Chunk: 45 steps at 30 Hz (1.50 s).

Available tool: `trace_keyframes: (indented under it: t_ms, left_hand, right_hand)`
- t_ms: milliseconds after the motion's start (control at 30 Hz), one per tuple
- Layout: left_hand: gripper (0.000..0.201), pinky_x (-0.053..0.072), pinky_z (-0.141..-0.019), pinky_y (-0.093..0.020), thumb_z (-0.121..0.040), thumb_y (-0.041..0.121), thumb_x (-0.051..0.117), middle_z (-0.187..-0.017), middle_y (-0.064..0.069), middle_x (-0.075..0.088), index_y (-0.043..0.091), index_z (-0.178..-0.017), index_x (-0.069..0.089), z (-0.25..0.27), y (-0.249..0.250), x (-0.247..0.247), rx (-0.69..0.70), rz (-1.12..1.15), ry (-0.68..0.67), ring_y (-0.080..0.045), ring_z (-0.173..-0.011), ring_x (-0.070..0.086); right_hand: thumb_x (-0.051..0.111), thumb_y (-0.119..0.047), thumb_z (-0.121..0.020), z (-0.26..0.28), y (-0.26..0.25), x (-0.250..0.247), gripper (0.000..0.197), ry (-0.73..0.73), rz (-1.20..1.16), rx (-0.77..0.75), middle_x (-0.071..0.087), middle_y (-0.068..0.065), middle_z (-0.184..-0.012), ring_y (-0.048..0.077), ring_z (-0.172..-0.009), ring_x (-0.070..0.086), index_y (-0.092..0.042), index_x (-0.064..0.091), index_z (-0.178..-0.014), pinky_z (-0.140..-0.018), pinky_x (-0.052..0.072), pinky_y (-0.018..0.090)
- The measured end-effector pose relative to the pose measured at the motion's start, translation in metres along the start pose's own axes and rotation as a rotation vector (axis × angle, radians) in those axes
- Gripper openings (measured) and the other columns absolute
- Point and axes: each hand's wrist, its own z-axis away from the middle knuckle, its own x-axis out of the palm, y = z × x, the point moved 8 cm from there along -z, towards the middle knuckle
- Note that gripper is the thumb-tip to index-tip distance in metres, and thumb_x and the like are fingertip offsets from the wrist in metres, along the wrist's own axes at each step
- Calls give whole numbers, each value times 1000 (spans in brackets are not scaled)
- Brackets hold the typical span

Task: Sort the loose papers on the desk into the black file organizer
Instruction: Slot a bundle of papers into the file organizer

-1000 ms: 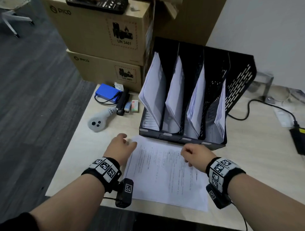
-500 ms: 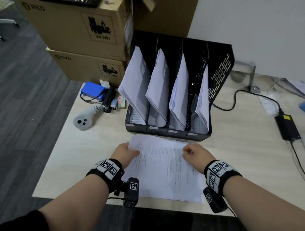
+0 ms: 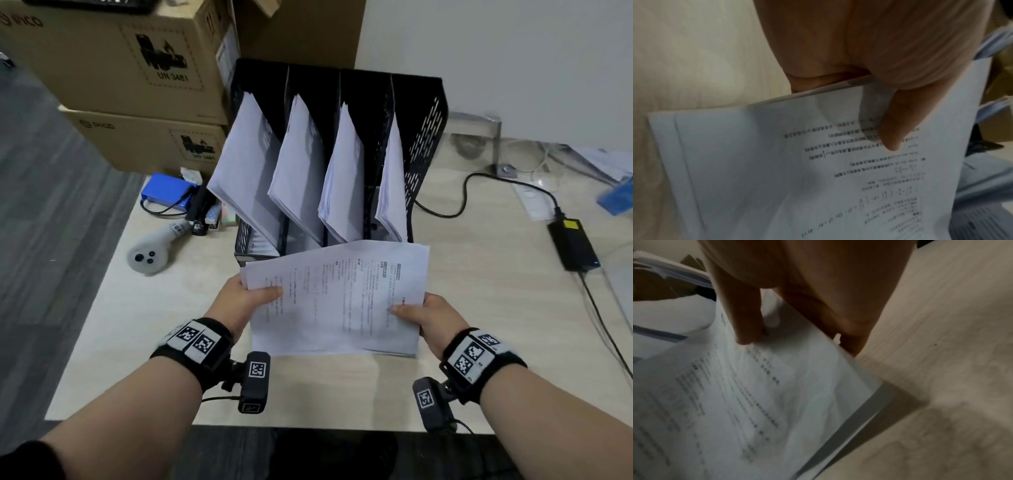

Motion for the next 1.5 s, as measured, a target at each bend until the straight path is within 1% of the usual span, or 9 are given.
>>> trace_keyframes:
  t_ms: [133,233,400,567,733,867,1100,1300,1500]
  left_hand:
    - [41,59,-85,-41,-65,4,76,-102,-16,77,2,-106,72,2,27,9,118,27,12,-31,-94,75]
    - [34,59,-73,-28,-64,2,75,-88,-3,78,9,-98,74,9,46,17,227,-42,-46,-17,-82,73]
    - [40,57,-82,-33,-57,25,82,-92,-3,78,17,-96,75,11,20,20,145,-238,-59,-16,-88,73]
    - [13,49,-79,-28,-94,12,68,-87,8,74,22,-102,73,10,5,22,122,-386,12,-9,-81,66]
    - [19,53,-88,-41,-84,30,72,-102,-5,75,17,-98,74,9,2,-5,65,-268,190,-25,-96,69]
    - [21,52,-94,-50,-79,31,66,-104,-6,75,21,-96,74,6,2,-17,13,-214,239,-31,-101,69]
    - [23,52,-78,-29,-101,11,51,-101,-1,74,23,-97,71,5,15,2,14,-334,118,-17,-93,68]
    - [30,52,-97,-52,-73,23,58,-103,-15,77,13,-95,75,6,4,1,-54,-357,47,-36,-104,70]
    - [10,53,-72,-35,-72,19,65,-88,-9,74,18,-80,70,3,-16,-6,-193,-498,-3,-30,-83,68]
  right_hand:
    - [86,-5,-62,-1,-13,-11,38,50,-123,-119,79,9,-96,24,-87,75,-5,74,-98,-71,60,29]
    - [71,9,-79,5,-17,-19,25,38,5,-135,80,5,-96,20,-91,74,-7,74,-99,-73,58,23]
    - [82,-9,-66,5,-5,-25,28,63,209,-52,78,11,-100,29,-95,73,-11,76,-94,-80,58,35]
    - [74,-16,-80,5,-14,-18,10,105,481,-116,78,8,-95,27,-98,72,-13,77,-89,-91,56,47]
    - [70,-24,-77,35,-50,28,14,-87,555,-245,79,-6,-98,12,-94,74,-28,75,-90,-91,58,45]
    - [59,-41,-72,60,-86,87,36,-351,814,-426,75,1,-90,19,-86,71,-13,70,-93,-80,57,45]
    - [62,-55,-82,70,-110,148,52,-630,855,-512,55,-8,-132,9,-123,54,-40,51,-131,-104,44,30]
    - [51,-33,-76,88,-124,184,19,-564,1132,-881,43,-5,-66,21,-64,46,-22,39,-66,-60,45,38]
    - [51,-30,-73,93,-127,217,22,-655,1204,-889,44,4,-59,28,-57,46,-19,38,-59,-53,45,42]
